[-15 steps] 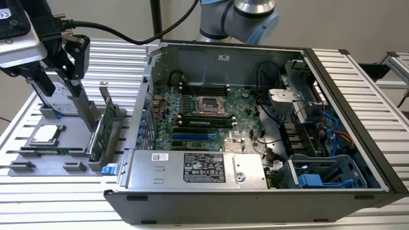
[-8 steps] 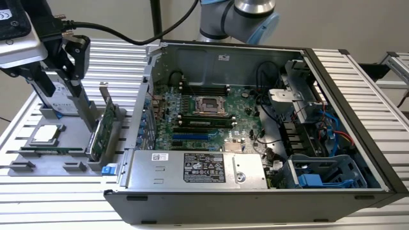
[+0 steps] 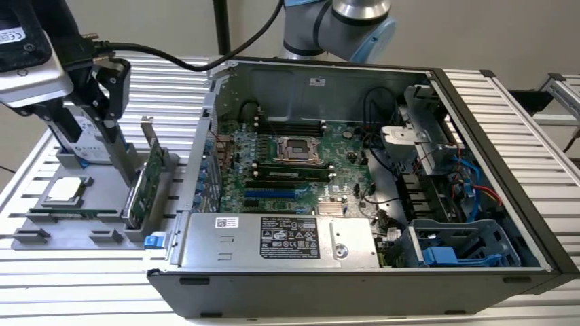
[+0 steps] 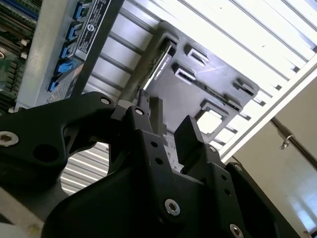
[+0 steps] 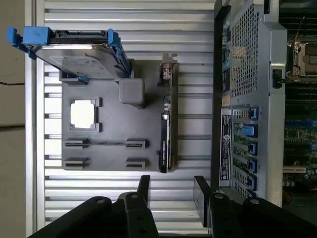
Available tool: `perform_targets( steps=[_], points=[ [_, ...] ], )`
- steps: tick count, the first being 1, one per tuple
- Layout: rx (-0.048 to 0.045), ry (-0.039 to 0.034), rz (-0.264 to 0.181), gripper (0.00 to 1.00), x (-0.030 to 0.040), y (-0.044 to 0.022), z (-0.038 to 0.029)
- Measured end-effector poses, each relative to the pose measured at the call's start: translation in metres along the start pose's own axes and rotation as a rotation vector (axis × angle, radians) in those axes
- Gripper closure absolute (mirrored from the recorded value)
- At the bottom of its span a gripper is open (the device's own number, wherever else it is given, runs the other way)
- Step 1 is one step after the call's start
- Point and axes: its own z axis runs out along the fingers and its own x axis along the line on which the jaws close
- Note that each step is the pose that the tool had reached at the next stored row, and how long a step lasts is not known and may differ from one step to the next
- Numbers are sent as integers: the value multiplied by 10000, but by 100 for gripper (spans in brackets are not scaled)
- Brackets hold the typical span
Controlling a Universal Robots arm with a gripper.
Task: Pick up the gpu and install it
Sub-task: 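Pick up the gpu and move the gpu toward the slot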
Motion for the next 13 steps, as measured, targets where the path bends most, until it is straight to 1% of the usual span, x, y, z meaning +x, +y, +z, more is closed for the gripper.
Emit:
perform_targets(
  steps=[11,13],
  points=[
    [-4,-1,1,0,0,0,3],
    [-4,-1,0,0,1,-1,12]
  ],
)
